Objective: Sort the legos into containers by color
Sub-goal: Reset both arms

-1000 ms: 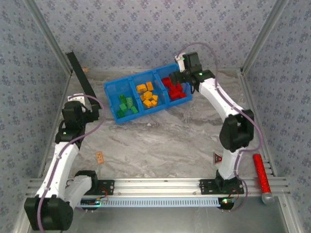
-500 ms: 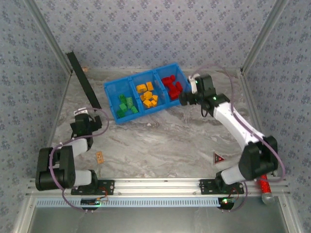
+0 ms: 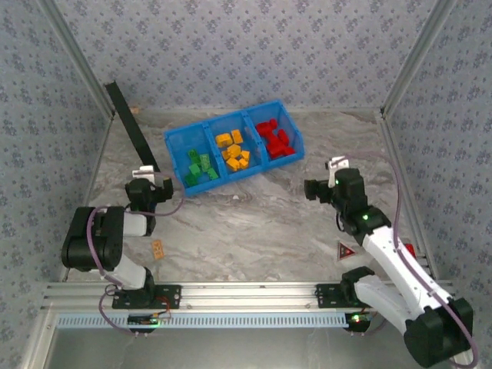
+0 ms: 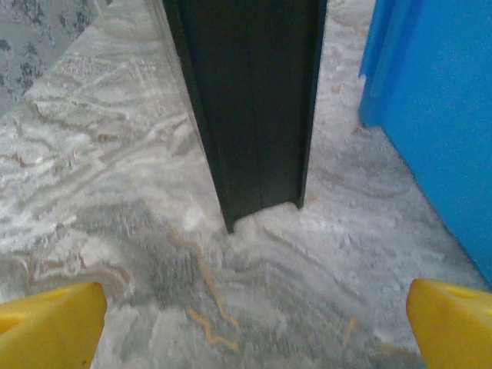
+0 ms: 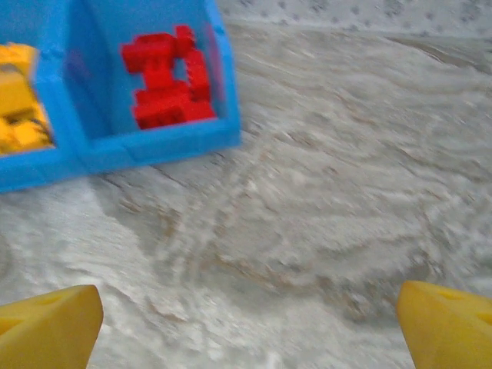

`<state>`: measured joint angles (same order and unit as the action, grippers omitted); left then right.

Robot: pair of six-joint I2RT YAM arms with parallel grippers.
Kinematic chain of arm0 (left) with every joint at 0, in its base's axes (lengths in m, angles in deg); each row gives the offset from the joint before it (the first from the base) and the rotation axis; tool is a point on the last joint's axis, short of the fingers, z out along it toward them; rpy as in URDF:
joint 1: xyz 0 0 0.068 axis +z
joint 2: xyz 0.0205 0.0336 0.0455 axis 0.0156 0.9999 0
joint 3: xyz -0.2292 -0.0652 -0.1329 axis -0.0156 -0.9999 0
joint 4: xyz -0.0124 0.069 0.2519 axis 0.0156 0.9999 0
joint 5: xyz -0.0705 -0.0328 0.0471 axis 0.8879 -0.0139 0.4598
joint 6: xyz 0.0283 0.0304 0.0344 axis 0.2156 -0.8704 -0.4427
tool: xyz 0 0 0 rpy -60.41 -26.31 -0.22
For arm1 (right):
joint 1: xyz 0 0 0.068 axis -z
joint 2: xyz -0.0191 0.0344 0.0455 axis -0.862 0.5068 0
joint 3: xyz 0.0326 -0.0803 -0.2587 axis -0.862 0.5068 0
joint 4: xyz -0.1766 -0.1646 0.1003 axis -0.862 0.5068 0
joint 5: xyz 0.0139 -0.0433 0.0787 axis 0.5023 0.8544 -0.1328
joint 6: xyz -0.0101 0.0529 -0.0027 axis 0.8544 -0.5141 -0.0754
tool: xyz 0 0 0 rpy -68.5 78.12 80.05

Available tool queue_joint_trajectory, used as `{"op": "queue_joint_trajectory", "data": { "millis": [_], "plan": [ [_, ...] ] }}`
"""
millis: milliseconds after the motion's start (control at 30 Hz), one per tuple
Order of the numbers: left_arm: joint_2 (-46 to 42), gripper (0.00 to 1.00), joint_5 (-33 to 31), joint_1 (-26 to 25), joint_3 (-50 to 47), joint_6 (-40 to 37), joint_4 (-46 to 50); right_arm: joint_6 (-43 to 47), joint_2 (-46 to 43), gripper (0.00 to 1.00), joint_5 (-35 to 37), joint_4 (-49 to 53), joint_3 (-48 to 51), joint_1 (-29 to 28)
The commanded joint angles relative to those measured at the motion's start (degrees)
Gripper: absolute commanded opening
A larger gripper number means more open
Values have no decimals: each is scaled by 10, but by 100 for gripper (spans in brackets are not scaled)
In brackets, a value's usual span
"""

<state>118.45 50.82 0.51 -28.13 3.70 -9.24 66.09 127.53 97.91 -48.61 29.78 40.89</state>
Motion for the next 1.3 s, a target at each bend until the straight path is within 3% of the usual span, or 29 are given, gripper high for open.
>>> {"op": "queue_joint_trajectory", "data": {
  "millis": [0, 100, 267, 367, 733, 1267],
  "plan": [
    [-4, 100, 55, 10, 30, -6, 16, 30, -27, 100, 89, -133, 97, 17],
    [-4, 100, 54, 10, 29, -7, 12, 60, -24, 100, 97, -299, 201, 35],
    [-2, 100, 50, 8, 28, -9, 9, 57, 31, 100, 49, -398, 238, 130],
    [-2, 100, 51, 8, 28, -9, 9, 52, 67, 100, 20, -454, 248, 155],
    [-3, 100, 52, 8, 29, -9, 9, 97, 232, 100, -59, -557, 188, 173],
    [-2, 100, 53, 9, 29, -8, 10, 99, 372, 100, -122, -606, 139, 187]
  ]
}}
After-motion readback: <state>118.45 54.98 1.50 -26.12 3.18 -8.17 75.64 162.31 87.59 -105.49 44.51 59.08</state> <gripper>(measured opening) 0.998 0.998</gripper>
